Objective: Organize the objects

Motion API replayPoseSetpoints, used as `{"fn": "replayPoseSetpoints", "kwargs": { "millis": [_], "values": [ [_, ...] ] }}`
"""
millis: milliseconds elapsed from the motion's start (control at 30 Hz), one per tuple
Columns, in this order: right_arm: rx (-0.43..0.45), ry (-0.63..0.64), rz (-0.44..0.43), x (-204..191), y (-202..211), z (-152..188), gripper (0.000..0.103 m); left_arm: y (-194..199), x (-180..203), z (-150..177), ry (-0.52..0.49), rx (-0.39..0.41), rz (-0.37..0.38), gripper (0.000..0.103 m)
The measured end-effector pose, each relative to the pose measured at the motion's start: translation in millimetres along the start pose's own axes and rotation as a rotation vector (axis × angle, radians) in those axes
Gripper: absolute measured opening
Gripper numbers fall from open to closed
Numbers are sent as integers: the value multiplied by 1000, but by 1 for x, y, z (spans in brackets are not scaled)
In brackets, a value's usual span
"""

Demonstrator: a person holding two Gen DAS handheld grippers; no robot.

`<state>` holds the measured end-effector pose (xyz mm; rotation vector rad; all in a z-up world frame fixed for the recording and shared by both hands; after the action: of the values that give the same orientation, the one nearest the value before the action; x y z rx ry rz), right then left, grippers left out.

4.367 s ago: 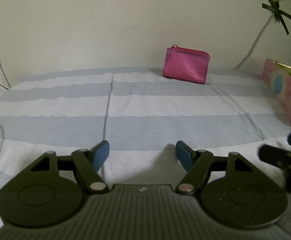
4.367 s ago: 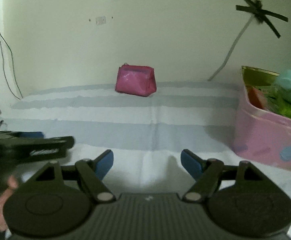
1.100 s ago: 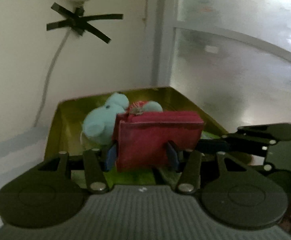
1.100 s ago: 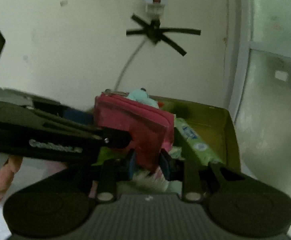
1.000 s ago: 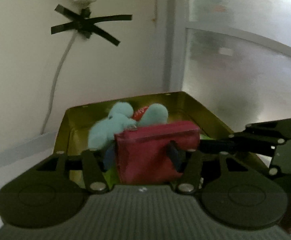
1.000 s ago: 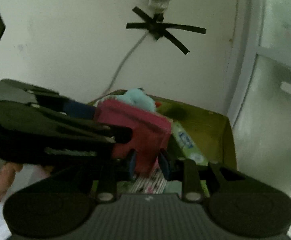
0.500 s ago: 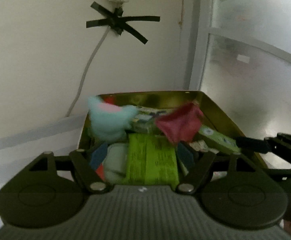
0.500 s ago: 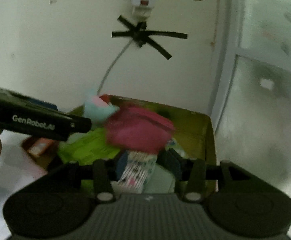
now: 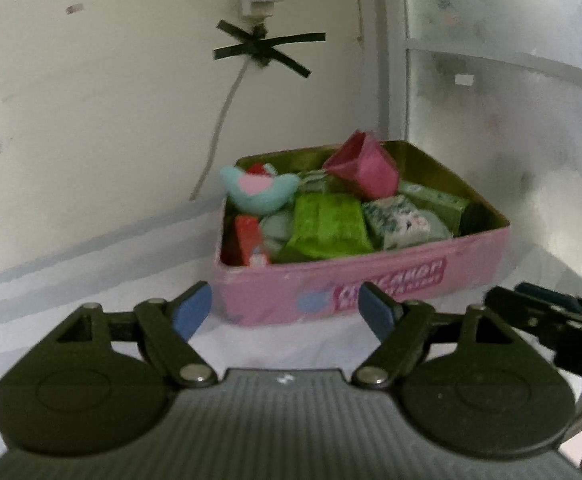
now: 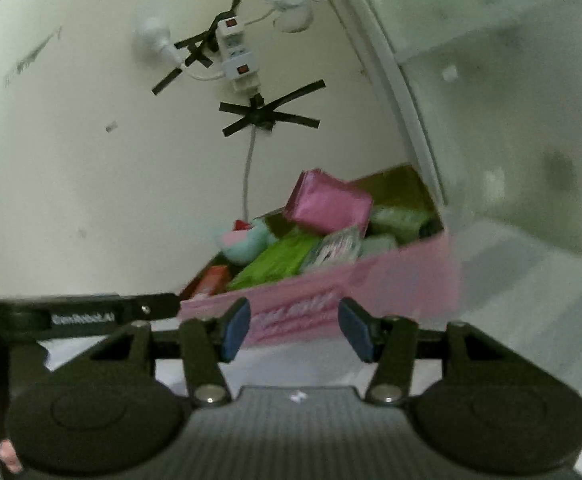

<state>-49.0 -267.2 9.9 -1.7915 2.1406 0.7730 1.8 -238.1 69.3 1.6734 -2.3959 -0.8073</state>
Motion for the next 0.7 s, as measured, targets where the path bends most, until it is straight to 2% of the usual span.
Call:
{"fn": "replayPoseSetpoints", "kwargs": {
  "millis": [33,200,433,533,700],
  "values": [
    [5,-14,2,-3,4,5,50,3,-4,4,2,1,-6,87],
    [18,-87,-1,-13,20,23,53,13,-23,25,14,-12,-36,88],
    [26,-93,3,-31,23,33,64,21,-41,47,40,-49,-46,98],
    [23,-85,-2,-40,22,36,65,23,-47,53,46,-61,-60,103],
    [26,-64,-4,-50,21,37,72,21,-55,63,50,-92,-75,103]
  ]
}}
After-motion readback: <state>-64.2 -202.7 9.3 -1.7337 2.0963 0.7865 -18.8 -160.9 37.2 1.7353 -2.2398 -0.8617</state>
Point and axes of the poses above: each gripper's, at about its wrist camera, not at the fingertips, and y roughly against the way its jaws point, x to its right, z to its underside, the point moved 2 cm from there along -y, roughly the way its jaws point, and after that the axes turned 12 degrees about -z, right-handed, at the moved point
